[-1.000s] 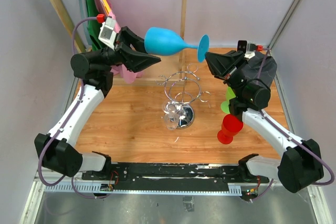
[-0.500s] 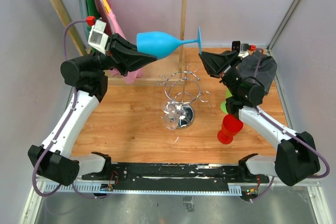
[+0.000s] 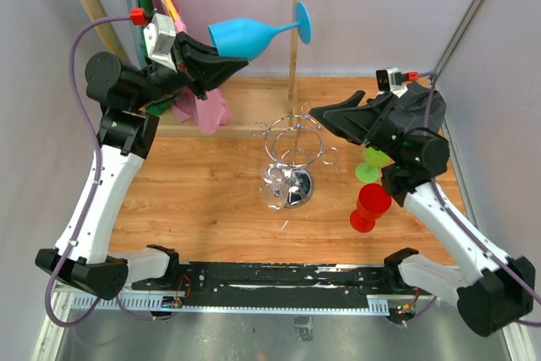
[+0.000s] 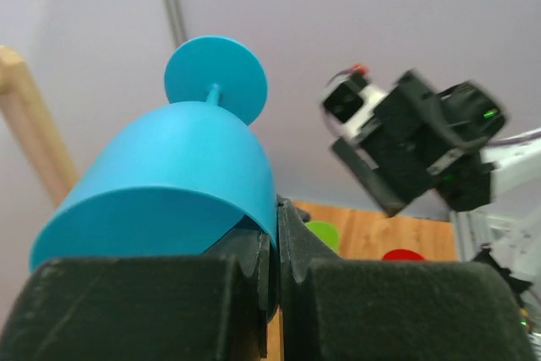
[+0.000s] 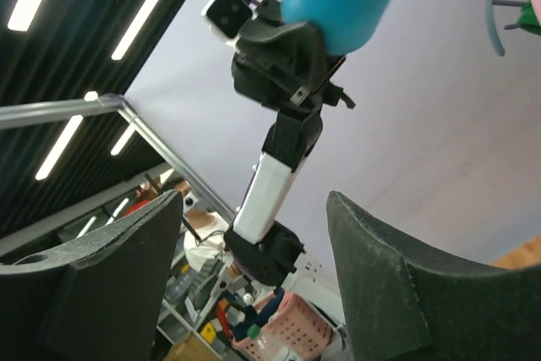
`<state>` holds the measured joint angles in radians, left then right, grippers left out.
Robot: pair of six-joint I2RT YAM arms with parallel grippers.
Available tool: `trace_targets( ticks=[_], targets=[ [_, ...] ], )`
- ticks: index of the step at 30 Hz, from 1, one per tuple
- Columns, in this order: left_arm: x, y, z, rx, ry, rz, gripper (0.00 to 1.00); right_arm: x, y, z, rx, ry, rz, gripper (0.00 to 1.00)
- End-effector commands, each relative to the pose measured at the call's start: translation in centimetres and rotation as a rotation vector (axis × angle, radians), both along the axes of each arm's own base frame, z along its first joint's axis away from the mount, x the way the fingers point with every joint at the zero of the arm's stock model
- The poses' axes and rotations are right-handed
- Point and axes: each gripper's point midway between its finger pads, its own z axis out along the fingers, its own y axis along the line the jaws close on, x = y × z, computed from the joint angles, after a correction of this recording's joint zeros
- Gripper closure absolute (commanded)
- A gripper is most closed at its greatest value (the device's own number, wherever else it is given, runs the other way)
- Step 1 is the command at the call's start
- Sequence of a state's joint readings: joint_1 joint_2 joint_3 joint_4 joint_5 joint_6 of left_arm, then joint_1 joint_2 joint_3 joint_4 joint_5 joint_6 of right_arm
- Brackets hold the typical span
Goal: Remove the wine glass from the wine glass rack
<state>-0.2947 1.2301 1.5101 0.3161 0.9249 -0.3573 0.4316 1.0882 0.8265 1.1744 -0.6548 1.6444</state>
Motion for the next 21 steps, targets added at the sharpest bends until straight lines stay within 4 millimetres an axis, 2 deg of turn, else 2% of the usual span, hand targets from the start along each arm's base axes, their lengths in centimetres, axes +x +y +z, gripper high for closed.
trace_targets(
  ticks=[1,3,6,10,16,21],
  targets=[
    [3.3,1.9,-3.7,0.198,0.054,0.231,1.00,-3.1,-0.2,0.5,-0.242,-0.139,-0.072,0.27],
    [3.0,2.5,-5.0,0.256,0.088,0.258,1.00,-3.6,-0.8,0.3,-0.370,-0.143,-0.141,0.23],
    [1.8,3.5,-6.9,0.337,0.124,0.288,1.00,-3.6,-2.5,-0.4,-0.573,-0.116,-0.287,0.20],
    [-0.4,5.0,-8.3,0.425,0.126,0.319,1.00,-3.2,-4.7,-2.6,-0.748,-0.012,-0.400,0.20],
    [-3.4,6.9,-9.3,0.494,0.117,0.369,1.00,-1.7,-6.4,-5.9,-0.847,0.104,-0.500,0.22],
    [-6.4,7.3,-11.2,0.547,0.125,0.307,1.00,-0.9,-7.1,-7.9,-0.908,0.163,-0.530,0.22]
  ],
)
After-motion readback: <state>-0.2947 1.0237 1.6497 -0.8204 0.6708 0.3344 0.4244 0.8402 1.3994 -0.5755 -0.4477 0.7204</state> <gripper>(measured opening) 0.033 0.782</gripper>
